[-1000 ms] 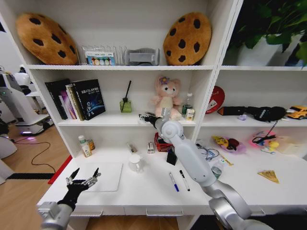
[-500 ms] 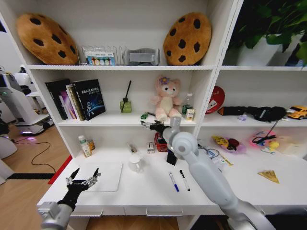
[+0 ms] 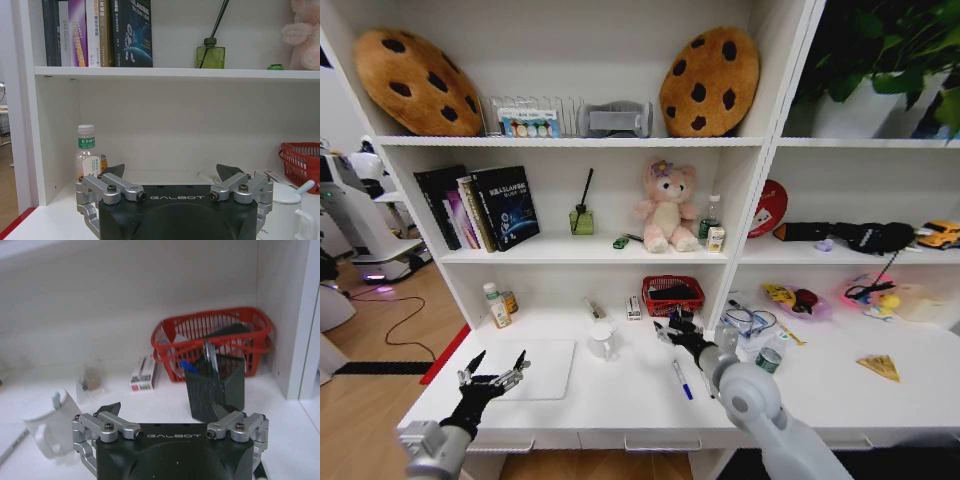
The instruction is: Organize the objects on the table.
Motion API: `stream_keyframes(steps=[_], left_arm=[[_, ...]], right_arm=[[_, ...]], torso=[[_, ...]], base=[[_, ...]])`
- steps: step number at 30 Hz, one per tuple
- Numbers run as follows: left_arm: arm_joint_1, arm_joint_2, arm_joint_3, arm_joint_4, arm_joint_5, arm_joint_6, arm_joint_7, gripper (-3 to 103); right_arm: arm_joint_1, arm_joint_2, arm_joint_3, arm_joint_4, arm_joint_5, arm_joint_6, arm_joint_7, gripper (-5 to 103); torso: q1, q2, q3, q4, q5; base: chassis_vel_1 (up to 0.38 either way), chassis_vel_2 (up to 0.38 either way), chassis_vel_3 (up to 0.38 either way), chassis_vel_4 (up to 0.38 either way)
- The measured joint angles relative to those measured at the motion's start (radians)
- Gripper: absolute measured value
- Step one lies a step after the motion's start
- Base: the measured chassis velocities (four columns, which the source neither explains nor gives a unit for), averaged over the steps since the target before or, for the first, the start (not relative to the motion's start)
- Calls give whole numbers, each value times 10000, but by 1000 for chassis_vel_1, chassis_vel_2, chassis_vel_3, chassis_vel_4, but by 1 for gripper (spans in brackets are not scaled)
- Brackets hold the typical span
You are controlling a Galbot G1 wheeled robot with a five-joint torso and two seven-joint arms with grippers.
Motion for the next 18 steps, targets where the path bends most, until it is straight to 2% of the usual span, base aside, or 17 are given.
stream_keyframes(steps=[6, 11, 14, 16, 18], left_arm=[[0, 0, 0, 0, 0, 0, 0, 100], [0, 0, 0, 0, 0, 0, 0, 100], [0, 0, 0, 0, 0, 0, 0, 100], [0, 0, 0, 0, -1, 0, 0, 100], [0, 0, 0, 0, 0, 0, 0, 100]], right_arm=[[-523, -42, 175, -589, -145, 18, -430, 102], [-679, 50, 177, -956, -287, 55, -680, 99], [-685, 145, 139, -1155, -350, 73, -718, 94], [-650, 215, 104, -1292, -361, 79, -707, 85], [-630, 231, 99, -1354, -360, 81, -692, 84]], torso=[[1, 0, 0, 0, 0], [1, 0, 1, 0, 0], [1, 0, 1, 0, 0], [1, 0, 1, 0, 0], [1, -1, 1, 1, 0]], base=[[0, 0, 0, 0], [0, 0, 0, 0], [0, 0, 0, 0], [0, 0, 0, 0], [0, 0, 0, 0]])
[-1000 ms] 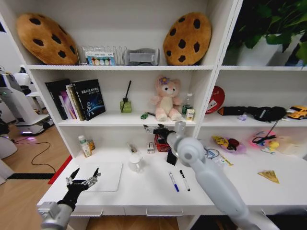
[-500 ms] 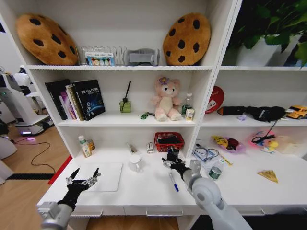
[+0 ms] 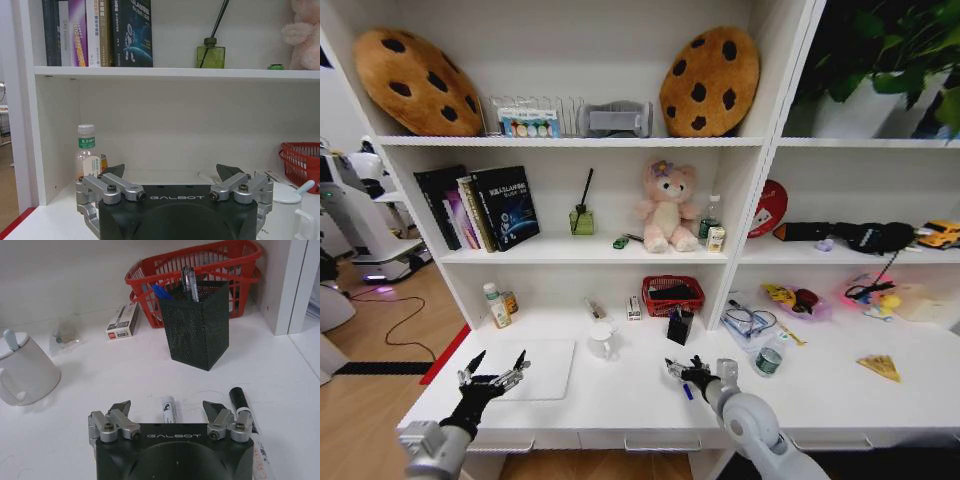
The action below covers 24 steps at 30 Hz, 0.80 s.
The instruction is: Organize the objects on the table.
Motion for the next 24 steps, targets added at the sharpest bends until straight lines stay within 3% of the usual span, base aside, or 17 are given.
stream_keyframes(steps=[8, 16, 24], left_arm=[[0, 0, 0, 0, 0, 0, 0, 100], [0, 0, 0, 0, -1, 0, 0, 100], [0, 0, 0, 0, 0, 0, 0, 100]], right_arm=[[-5, 87, 30, -224, 14, 43, 31, 82], [206, 132, -15, -578, -280, 114, -283, 73], [377, -179, -217, -657, -496, -158, -547, 70]], torso=[[2, -1, 1, -1, -1], [2, -1, 0, -1, 0], [1, -1, 1, 0, -1]], base=[[0, 0, 0, 0], [0, 0, 0, 0], [0, 0, 0, 0]])
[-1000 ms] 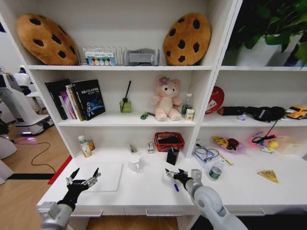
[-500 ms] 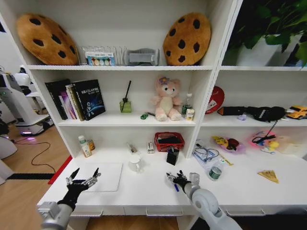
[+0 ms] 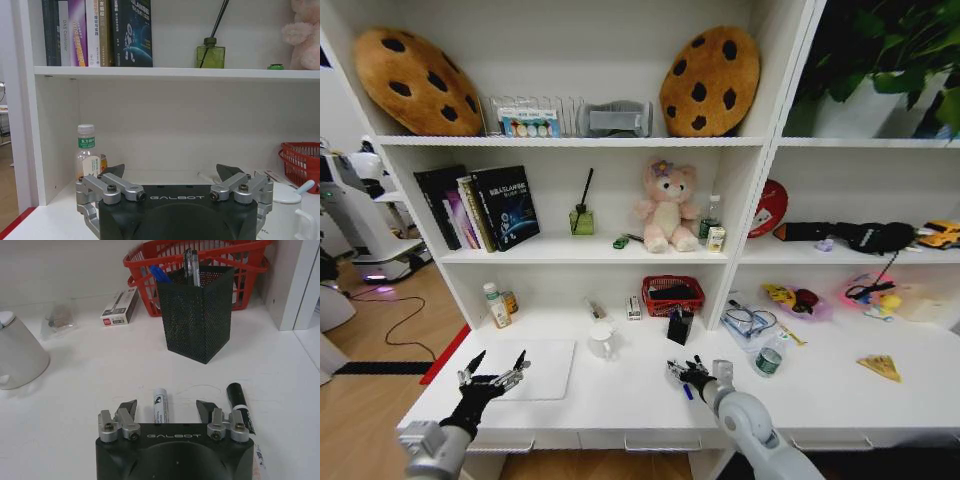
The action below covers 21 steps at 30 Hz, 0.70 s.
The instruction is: Organize the objects on the table.
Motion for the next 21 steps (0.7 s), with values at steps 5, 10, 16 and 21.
stream_keyframes(steps=[5, 10, 16, 21], left_arm=[[0, 0, 0, 0, 0, 0, 0, 100], [0, 0, 0, 0, 0, 0, 0, 100], [0, 0, 0, 0, 0, 0, 0, 100], [0, 0, 0, 0, 0, 0, 0, 100]], right_arm=[[33, -76, -90, -40, -79, -27, -3, 66], [38, -70, -148, -100, -132, -32, 6, 49], [36, -15, -186, -152, -204, -34, 50, 22], [4, 8, -165, -165, -255, -33, 51, 13]], torso=[[0, 0, -1, 0, 0], [0, 1, -1, -1, -2], [0, 1, -1, 0, 0], [0, 1, -1, 1, 1]], base=[[0, 0, 0, 0], [0, 0, 0, 0], [0, 0, 0, 0], [0, 0, 0, 0]])
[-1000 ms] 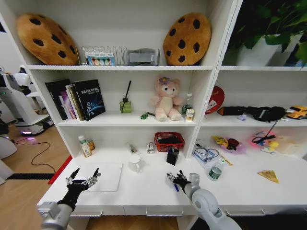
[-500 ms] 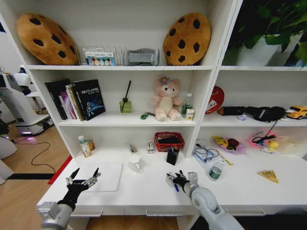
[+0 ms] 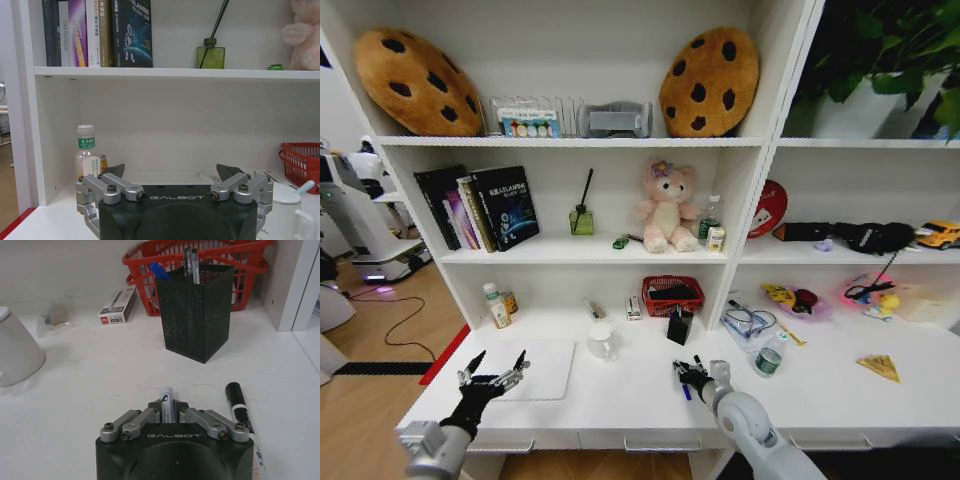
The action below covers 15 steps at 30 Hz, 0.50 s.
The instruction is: Organize the objects on the table.
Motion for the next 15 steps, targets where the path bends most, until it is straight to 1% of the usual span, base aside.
stream_keyframes(steps=[5, 7, 8, 9, 12, 14, 15], left_arm=[[-1, 0, 0, 0, 0, 0, 0, 100], [0, 0, 0, 0, -1, 0, 0, 100], [0, 0, 0, 0, -1, 0, 0, 100], [0, 0, 0, 0, -1, 0, 0, 100], [0, 0, 0, 0, 0, 0, 0, 100], [0, 0, 0, 0, 0, 0, 0, 100], [0, 0, 0, 0, 0, 0, 0, 100]], right_arm=[[-110, 17, 102, 22, -28, 56, -7, 12], [-235, 31, 189, 157, -137, 296, -27, 12], [-235, 31, 189, 157, -137, 296, -27, 12], [-254, 31, 256, 349, -286, 513, -97, 12], [-138, -14, 436, 708, -646, 899, -304, 12], [424, -134, 619, 955, -1209, 1674, -662, 12], [424, -134, 619, 955, -1209, 1674, -662, 12]], torso=[[0, 1, 0, 0, 0], [0, -1, 3, -2, 1], [0, -1, 3, -2, 1], [1, -1, 4, -7, 5], [0, 0, 3, -4, -1], [0, 0, 3, -2, -1], [0, 0, 3, -2, -1]], base=[[0, 0, 0, 0], [0, 0, 0, 0], [0, 0, 0, 0], [0, 0, 0, 0], [0, 0, 0, 0], [0, 0, 0, 0], [0, 0, 0, 0]])
